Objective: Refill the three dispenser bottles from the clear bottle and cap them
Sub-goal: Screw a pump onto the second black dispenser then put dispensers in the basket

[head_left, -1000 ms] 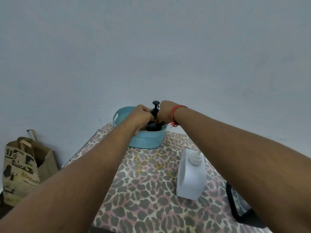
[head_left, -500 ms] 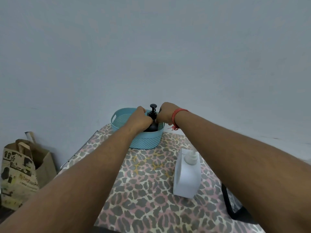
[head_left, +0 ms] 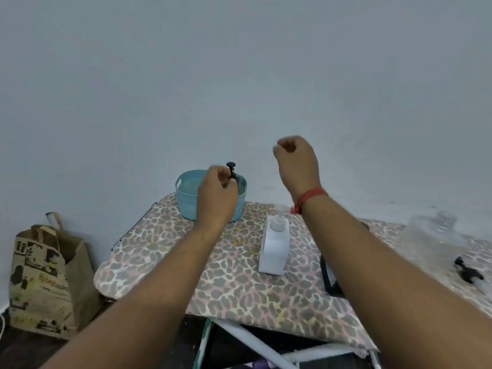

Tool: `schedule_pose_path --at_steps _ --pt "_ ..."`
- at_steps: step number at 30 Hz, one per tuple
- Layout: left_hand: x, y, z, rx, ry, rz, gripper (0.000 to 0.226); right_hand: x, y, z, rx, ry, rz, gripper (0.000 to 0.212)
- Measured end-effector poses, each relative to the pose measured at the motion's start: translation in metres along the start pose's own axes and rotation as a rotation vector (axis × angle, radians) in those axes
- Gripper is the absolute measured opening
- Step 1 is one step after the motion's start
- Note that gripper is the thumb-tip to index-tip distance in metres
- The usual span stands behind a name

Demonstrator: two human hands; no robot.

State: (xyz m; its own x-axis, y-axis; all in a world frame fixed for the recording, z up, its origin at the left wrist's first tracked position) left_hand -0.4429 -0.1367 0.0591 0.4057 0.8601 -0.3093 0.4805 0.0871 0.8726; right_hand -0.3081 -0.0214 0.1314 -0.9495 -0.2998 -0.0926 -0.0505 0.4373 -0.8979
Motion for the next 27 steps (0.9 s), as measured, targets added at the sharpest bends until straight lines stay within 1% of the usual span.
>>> schedule_pose_path --at_steps 4,6,7,8,10,12,14,18,21,27 --pt "0.025 -0.015 0.054 -0.19 -0.17 0.049 0.019 -0.033 0.036 0.06 0.034 0.203 -0.107 0.015" --pt "0.036 -0.021 0.073 -0.253 -0.254 0.049 0.025 -0.044 0.058 0.084 0.114 0.282 -0.132 0.012" --pt "0.04 -0.023 0.08 -0.27 -0.286 0.053 0.033 -0.047 0.069 0.093 0.177 0.292 -0.137 0.01" --pt "0.044 -0.025 0.085 -0.287 -0.313 0.056 0.04 -0.047 0.079 0.101 0.249 0.278 -0.135 0.01" --pt "0.049 -0.025 0.092 -0.319 -0.36 0.073 0.05 -0.045 0.097 0.114 0.384 0.201 -0.107 0.011" --pt "0.053 -0.025 0.097 -0.341 -0.402 0.085 0.052 -0.042 0.108 0.121 0.47 0.103 -0.079 0.015" --pt "0.056 -0.026 0.1 -0.344 -0.441 0.063 0.049 -0.04 0.113 0.126 0.505 0.029 -0.098 0.021" --pt "0.065 -0.025 0.106 -0.34 -0.51 0.09 0.043 -0.033 0.113 0.132 0.495 -0.082 -0.115 0.035" --pt "0.07 -0.025 0.108 -0.337 -0.536 0.079 0.041 -0.027 0.111 0.136 0.457 -0.122 -0.12 0.036" --pt "0.06 -0.022 0.103 -0.3 -0.475 0.105 0.035 -0.014 0.1 0.134 0.386 -0.136 -0.131 0.033"
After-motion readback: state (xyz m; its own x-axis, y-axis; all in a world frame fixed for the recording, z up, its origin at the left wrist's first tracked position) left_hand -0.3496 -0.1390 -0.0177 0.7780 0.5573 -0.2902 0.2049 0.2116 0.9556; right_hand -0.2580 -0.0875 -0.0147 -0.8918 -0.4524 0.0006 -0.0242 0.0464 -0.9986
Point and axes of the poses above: each hand's wrist, its own z-axis away from the middle knuckle, its own x-axis out of the palm, y = z × x, the point moved 4 cm from there along -z, towards the middle knuckle, and after that the axes turned 8 degrees about -z, right-handed, at the moved point
